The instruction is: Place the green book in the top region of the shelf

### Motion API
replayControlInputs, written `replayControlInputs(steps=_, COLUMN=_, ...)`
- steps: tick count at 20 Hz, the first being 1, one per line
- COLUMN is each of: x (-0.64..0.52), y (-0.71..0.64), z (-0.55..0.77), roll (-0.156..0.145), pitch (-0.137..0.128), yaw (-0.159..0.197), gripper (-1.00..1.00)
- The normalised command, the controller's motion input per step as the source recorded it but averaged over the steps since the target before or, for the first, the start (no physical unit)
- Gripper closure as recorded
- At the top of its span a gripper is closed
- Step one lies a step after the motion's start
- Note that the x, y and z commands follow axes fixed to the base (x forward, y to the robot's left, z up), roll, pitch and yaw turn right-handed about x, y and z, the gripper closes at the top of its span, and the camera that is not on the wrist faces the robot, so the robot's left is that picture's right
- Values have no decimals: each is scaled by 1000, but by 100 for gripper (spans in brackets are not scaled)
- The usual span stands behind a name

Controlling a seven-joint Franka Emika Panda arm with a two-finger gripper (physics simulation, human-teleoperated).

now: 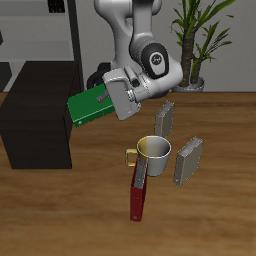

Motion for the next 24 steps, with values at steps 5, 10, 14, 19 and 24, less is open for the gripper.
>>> replayControlInputs(steps=5, x=67, y=-262, z=142, roll=-64, pitch=0, yaw=-35, gripper=100)
replayControlInputs(steps=10, x=69, y=-196, z=35, roll=-35, pitch=12, yaw=-26, gripper=100)
replayControlInputs(steps=14, x=129, y=-172, z=60, roll=-19, pitch=6, yaw=-22, gripper=100)
replayControlInputs(steps=19, x=25, y=-82, z=-9, roll=0, pitch=36, yaw=-24, gripper=100)
replayControlInputs(steps=24, x=150, y=-113, z=-66, roll=10, pitch=18, yaw=8, gripper=100)
